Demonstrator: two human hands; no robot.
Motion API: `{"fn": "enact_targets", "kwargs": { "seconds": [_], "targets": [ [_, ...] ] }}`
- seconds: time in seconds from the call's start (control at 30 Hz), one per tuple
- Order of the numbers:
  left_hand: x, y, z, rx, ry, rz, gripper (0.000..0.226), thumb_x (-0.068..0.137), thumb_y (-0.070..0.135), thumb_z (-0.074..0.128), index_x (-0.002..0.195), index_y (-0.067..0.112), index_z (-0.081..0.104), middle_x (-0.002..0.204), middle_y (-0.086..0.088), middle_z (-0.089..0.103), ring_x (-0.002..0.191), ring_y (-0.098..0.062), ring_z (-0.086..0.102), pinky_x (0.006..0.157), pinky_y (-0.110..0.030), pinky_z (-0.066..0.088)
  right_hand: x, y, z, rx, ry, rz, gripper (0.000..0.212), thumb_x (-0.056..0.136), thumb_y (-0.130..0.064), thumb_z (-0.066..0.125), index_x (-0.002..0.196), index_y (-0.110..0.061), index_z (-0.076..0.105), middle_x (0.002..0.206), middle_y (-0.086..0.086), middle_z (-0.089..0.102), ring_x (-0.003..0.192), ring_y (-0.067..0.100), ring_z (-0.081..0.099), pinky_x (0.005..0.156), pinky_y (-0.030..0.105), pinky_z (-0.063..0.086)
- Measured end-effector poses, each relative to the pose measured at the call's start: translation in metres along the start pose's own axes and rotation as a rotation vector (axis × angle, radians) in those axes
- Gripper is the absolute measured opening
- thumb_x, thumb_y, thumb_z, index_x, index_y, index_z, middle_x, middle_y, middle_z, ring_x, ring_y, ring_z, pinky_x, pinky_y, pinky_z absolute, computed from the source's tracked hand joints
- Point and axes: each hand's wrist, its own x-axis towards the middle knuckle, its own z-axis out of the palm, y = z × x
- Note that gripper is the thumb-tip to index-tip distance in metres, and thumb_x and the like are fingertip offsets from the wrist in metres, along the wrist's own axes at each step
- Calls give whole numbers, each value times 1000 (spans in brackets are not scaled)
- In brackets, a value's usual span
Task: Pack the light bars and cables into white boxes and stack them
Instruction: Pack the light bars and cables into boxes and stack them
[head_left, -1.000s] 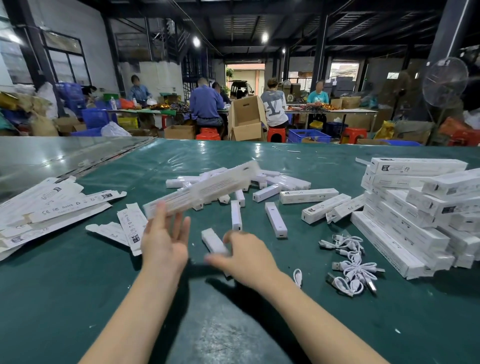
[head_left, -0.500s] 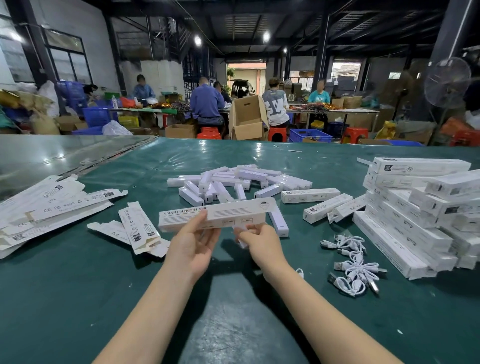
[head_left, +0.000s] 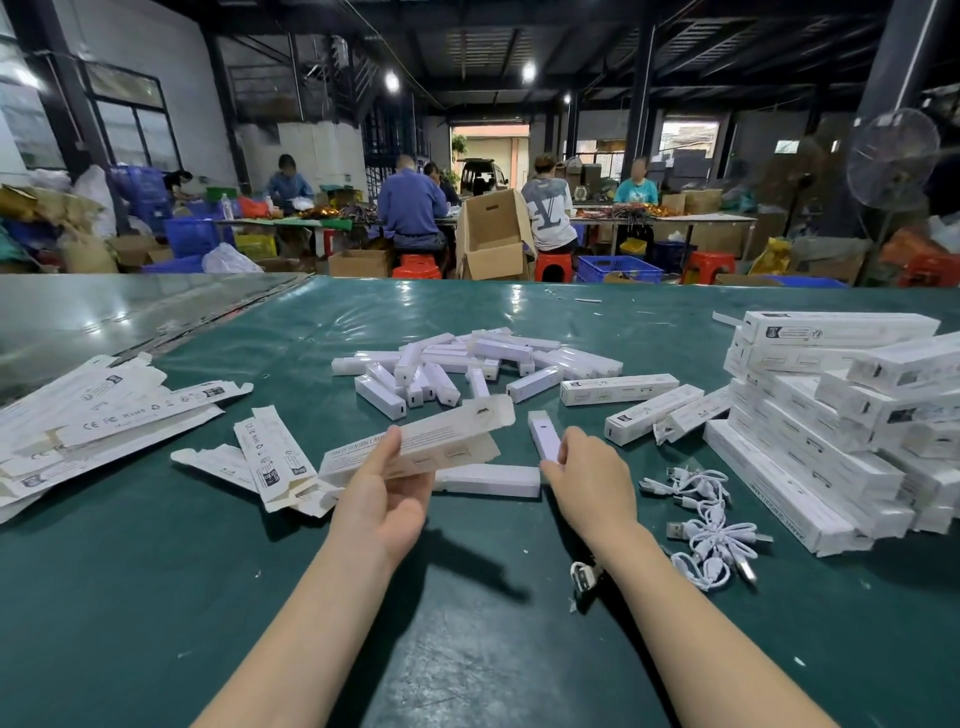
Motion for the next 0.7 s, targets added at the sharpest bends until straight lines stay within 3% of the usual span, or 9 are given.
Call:
{"fn": "enact_targets", "kwargs": {
  "seconds": [0.13,0.23,0.3,0.37,0.5,0.6,0.7],
  "targets": [
    [-2,0,2,35,-3,17,9,89,4,58,80,1,56,59,-11,68,51,-21,68,64,-36,56,4,6,-2,180,14,68,22,79,-15,57,94,-12,41,76,6,53,71,30,49,57,33,35],
    [-1,3,2,21,-24,10,10,91,4,54,82,0,57,61,-13,69,52,-22,68,61,-34,56,10,1,-17,945,-88,282,39,78,1,55,114,-7,42,84,19,63,62,26,60,58,34,54],
    [-1,5,3,6,-46,-4,11,92,5,52,83,-1,56,63,-14,69,53,-23,68,60,-34,56,11,-6,-29,1361,-202,259,25,83,10,47,103,-4,45,79,22,63,53,23,64,50,29,56],
    [-2,6,3,7,-59,-17,12,93,5,50,84,-2,56,65,-15,69,56,-25,68,60,-34,56,8,-13,-40,1604,-321,179,17,85,10,41,88,-4,50,63,11,64,46,19,64,45,25,53],
    [-3,6,3,21,-49,-42,10,93,4,51,86,-2,55,81,-15,66,72,-26,65,56,-36,56,-1,-26,-53,1586,-544,-14,18,61,1,53,77,-9,54,52,-1,56,38,10,48,38,16,37],
    [-4,7,3,56,-46,-72,9,92,4,52,85,-2,55,73,-15,67,66,-27,67,54,-37,55,-5,-33,-56,1438,-563,-121,15,58,2,54,69,-7,53,48,-3,51,38,9,39,38,15,30],
    [-3,6,3,94,-41,-93,11,92,4,52,85,-3,56,68,-15,67,62,-26,67,66,-41,55,-6,-35,-53,1240,-470,-242,16,61,7,64,69,-6,59,48,-6,54,40,9,38,40,17,31]
  ]
}}
